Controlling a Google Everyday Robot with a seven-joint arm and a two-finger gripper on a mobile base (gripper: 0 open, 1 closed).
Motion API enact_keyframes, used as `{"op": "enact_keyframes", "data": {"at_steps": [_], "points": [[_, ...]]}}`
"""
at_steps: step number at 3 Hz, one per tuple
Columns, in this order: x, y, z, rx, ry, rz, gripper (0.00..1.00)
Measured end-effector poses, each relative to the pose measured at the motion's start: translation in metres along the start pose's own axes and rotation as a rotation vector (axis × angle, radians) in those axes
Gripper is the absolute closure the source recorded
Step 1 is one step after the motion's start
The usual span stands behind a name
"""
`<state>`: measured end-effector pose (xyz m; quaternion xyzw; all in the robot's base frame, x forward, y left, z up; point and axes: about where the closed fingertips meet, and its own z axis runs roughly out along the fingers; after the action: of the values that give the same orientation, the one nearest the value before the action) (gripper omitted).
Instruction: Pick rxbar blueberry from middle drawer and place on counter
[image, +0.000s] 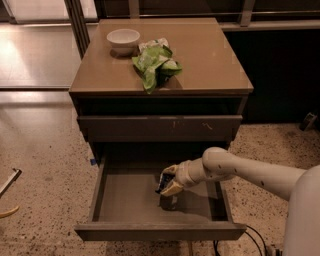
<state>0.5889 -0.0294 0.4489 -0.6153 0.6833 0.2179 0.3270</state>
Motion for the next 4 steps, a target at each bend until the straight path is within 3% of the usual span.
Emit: {"op": "enact_keyframes", "data": {"at_steps": [2, 3, 4], "points": [[-0.041, 0.005, -0.087, -0.09, 0.014, -0.081, 1.0], [-0.065, 0.0, -0.137, -0.091, 0.043, -0.118, 1.0], [-0.095, -0.016, -0.194, -0.054, 0.056, -0.142, 1.0]]}}
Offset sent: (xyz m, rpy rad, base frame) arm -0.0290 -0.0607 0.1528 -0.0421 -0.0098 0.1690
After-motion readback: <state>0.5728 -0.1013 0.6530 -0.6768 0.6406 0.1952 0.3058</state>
